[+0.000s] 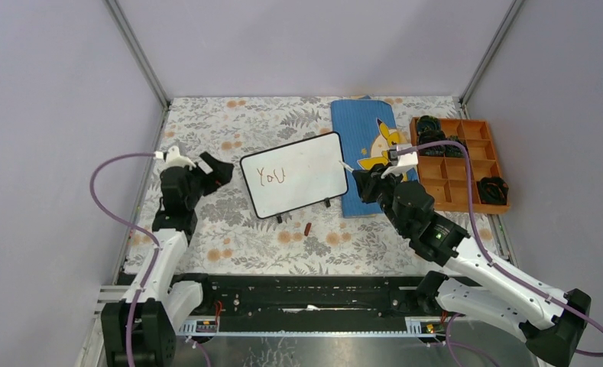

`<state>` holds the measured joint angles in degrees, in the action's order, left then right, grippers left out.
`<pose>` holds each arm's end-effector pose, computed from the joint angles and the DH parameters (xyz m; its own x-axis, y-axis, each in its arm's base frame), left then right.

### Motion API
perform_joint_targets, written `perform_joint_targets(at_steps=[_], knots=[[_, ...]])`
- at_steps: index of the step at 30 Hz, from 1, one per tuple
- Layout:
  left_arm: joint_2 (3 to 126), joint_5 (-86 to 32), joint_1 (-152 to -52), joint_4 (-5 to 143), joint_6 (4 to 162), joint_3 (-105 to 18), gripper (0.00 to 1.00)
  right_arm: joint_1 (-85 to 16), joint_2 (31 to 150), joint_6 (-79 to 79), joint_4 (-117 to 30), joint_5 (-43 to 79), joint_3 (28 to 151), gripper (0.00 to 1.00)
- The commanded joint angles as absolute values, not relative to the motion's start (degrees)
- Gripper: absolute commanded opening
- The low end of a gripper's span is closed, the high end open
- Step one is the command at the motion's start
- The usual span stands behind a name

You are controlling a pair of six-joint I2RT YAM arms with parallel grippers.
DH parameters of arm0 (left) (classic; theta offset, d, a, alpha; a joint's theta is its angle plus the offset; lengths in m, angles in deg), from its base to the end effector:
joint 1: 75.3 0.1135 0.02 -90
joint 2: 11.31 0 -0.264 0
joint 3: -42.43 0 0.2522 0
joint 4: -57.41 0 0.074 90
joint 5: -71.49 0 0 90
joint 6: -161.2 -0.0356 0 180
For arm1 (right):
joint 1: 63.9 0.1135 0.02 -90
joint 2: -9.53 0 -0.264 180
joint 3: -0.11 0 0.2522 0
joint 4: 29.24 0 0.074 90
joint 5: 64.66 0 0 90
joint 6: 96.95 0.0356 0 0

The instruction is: Write a sentence on the whiteboard

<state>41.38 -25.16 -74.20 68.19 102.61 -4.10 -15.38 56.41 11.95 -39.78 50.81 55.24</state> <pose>0.2154 0.0000 0.2646 -0.2964 -0.5234 -0.7988 -0.0736 0.8465 -0.5273 0.1408 0.1361 0.3381 -0.1519 0.2697 -0.9509 -0.3621 0.8800 0.3074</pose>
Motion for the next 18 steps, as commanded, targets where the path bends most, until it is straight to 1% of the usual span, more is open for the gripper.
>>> perform_joint_targets(at_steps=[1,3,6,9,13,18], knots=[[42.11,-48.27,-71.36,44.58,107.46,2.62,0.99,-15.78,55.89,12.91,-38.07,48.62,57.42,0.00],[43.38,-51.05,-71.34,41.19,107.92,3.00,0.99,-15.82,56.09,13.29,-37.89,48.29,57.17,0.00],[46.98,-52.94,-71.18,40.17,106.82,2.66,0.99,-15.78,56.58,13.77,-36.79,47.57,56.56,0.00],[49.56,-55.29,-70.91,35.19,105.67,4.80,0.98,-15.82,57.19,14.20,-36.28,47.26,56.56,0.00],[53.49,-59.52,-68.99,20.85,109.09,9.41,0.93,-15.79,57.58,14.41,-35.98,47.20,56.63,0.00],[66.76,-67.97,-66.82,0.78,118.33,10.25,0.88,-15.81,58.22,14.59,-36.41,46.83,57.29,0.00]])
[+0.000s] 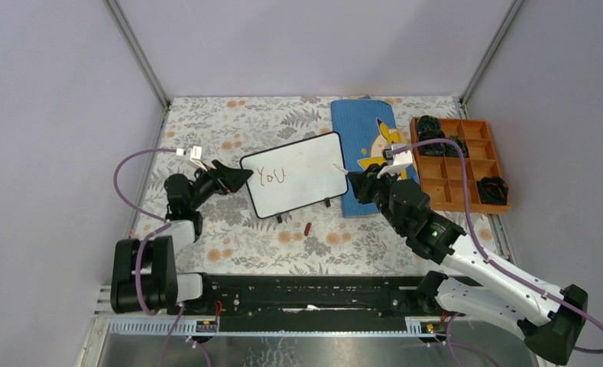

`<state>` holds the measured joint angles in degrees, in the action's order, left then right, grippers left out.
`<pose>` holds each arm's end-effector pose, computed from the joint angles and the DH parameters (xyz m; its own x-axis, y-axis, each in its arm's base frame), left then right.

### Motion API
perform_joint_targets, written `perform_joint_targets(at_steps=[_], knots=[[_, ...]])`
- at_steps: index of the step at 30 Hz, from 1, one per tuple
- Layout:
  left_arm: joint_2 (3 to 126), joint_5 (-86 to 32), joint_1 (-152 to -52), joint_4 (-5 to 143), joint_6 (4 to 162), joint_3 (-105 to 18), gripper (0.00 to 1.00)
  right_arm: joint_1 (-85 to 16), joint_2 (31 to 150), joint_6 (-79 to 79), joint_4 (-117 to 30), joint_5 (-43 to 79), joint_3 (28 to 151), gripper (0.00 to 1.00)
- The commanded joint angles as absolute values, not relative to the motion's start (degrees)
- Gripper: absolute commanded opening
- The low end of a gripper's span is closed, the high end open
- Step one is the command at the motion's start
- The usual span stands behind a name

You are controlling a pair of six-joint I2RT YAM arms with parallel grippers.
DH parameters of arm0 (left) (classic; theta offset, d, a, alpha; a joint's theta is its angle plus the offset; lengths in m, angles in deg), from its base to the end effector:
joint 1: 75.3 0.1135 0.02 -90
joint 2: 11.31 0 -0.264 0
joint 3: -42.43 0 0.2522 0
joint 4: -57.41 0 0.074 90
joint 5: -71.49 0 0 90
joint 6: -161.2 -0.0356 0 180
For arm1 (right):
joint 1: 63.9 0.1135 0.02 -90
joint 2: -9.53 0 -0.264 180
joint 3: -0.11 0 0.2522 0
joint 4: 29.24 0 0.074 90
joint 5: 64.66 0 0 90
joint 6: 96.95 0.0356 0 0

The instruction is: Write a sentence on the whiteboard

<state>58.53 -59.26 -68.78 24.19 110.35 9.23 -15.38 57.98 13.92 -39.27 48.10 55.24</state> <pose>0.2333 0.0033 0.2048 -0.4004 -0.5272 -0.7495 0.3979 0.6368 -0.6604 0.1441 0.1422 0.3342 -0.1911 0.2798 -0.9408 -0.3927 0.8567 0.3345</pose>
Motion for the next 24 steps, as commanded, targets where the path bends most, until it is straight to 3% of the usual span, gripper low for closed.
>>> perform_joint_targets(at_steps=[1,3,13,24], knots=[[69.02,-68.86,-66.28,-4.05,120.79,10.70,0.87,-15.80,58.24,14.54,-36.67,46.85,57.43,0.00],[72.42,-70.37,-66.07,-11.37,124.11,10.54,0.87,-15.75,57.89,14.38,-37.01,47.01,57.55,0.00],[81.09,-71.49,-66.50,-20.19,125.82,11.52,0.82,-15.77,57.95,13.96,-37.09,47.39,57.29,0.00],[84.84,-71.89,-66.45,-20.42,124.31,12.05,0.72,-15.76,61.15,14.92,-34.84,42.97,58.10,0.00]])
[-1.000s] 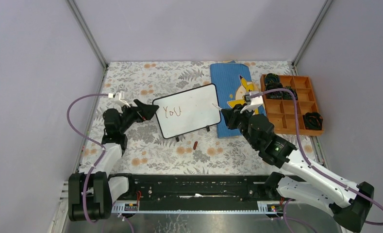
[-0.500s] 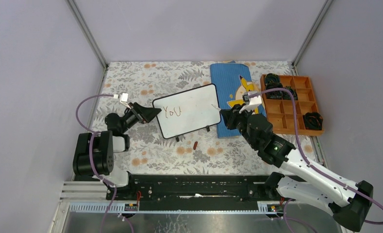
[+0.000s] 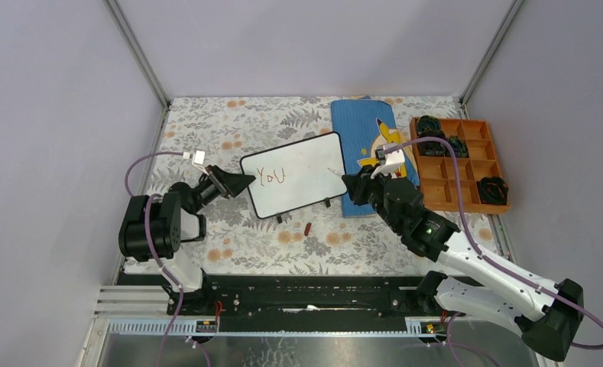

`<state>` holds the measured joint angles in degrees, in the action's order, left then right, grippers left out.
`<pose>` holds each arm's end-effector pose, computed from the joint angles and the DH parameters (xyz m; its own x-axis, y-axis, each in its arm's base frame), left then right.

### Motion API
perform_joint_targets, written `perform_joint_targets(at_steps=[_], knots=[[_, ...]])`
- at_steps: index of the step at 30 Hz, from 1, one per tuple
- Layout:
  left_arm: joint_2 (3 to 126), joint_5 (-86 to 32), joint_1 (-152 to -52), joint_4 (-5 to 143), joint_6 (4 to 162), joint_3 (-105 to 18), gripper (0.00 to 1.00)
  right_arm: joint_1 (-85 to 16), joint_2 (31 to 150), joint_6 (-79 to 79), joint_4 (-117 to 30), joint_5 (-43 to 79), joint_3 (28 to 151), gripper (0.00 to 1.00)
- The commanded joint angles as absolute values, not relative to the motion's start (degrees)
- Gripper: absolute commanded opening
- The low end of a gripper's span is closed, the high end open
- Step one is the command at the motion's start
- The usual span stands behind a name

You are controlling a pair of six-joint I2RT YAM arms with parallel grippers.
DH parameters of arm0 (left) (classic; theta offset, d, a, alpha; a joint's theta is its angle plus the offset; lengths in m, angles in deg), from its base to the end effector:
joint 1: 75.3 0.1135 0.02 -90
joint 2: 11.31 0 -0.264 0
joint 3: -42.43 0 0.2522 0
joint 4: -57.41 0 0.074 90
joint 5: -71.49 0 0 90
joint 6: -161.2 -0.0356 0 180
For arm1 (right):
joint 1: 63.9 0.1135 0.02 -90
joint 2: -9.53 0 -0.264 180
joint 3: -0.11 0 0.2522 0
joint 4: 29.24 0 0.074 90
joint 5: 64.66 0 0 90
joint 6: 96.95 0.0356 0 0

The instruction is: Write a sentence on the whiteboard

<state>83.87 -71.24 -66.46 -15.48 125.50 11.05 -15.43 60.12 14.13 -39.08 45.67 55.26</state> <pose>0.2509 0.0104 0.1652 -0.4639 -0.5698 -0.6783 0.5256 0.4394 -0.7285 0.1490 0.1495 0.3276 -0.2269 0.2525 -0.9406 -0.4190 0.8465 0.3283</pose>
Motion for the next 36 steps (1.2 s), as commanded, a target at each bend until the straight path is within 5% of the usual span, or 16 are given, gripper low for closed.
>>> perform_joint_targets(at_steps=[1,36], knots=[[85.11,-71.74,-66.41,-20.44,124.22,12.14,0.71,-15.81,61.67,15.06,-34.69,42.35,58.35,0.00],[87.02,-68.08,-67.46,-17.69,119.98,15.07,0.47,-15.52,73.59,17.05,-27.83,37.96,62.62,0.00]])
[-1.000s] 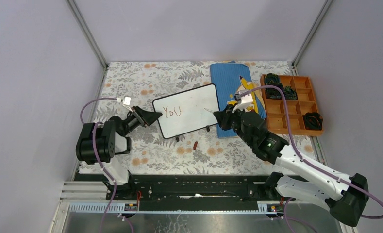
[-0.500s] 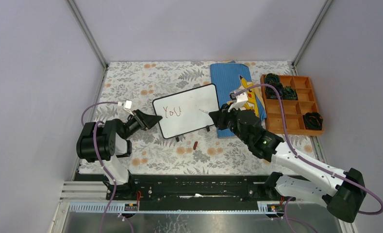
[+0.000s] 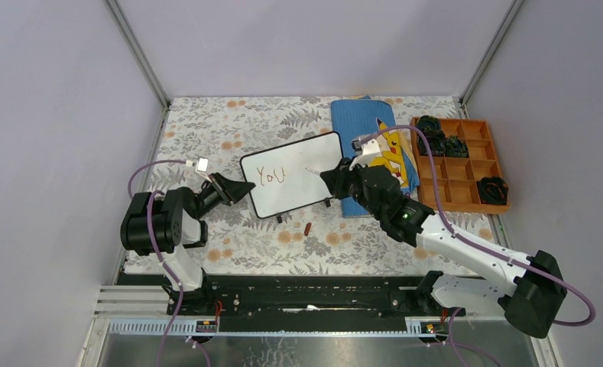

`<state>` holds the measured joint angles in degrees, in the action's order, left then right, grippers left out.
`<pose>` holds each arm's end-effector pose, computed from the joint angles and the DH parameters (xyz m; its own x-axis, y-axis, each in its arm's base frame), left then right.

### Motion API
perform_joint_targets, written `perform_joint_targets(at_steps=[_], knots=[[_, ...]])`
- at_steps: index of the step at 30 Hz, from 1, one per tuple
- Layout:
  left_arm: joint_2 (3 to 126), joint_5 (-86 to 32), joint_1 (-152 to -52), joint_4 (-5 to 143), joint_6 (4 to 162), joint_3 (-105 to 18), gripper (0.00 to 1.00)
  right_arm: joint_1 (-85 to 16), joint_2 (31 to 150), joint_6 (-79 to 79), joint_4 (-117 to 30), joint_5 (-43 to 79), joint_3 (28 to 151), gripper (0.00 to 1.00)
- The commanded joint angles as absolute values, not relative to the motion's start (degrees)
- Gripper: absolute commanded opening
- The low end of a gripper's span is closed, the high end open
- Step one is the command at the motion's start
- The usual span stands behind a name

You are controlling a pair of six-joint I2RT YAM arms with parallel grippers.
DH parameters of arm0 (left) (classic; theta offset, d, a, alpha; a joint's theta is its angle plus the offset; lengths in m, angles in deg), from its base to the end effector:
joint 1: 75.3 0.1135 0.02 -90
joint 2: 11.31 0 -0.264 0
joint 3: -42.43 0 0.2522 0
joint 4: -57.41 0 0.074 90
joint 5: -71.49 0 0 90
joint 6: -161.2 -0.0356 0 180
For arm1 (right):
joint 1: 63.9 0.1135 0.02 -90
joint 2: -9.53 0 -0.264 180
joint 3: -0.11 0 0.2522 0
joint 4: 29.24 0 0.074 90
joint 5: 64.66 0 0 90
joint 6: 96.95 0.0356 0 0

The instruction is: Write a sentence on the whiteboard

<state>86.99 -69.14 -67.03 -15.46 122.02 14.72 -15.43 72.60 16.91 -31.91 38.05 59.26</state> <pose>0.2399 0.0071 0.1407 -0.4970 -0.5691 -0.6551 0.4558 0.4712 -0.7551 0.1783 0.1895 0.3192 -0.3064 0.2492 -0.9187 -0.5046 0.7759 0.3787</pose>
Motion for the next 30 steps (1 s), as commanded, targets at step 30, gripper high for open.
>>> perform_joint_targets(at_steps=[30], knots=[[79.84,-68.43,-69.98,-4.49,110.62,16.24,0.42,-15.47,75.54,16.21,-24.98,38.95,62.01,0.00]])
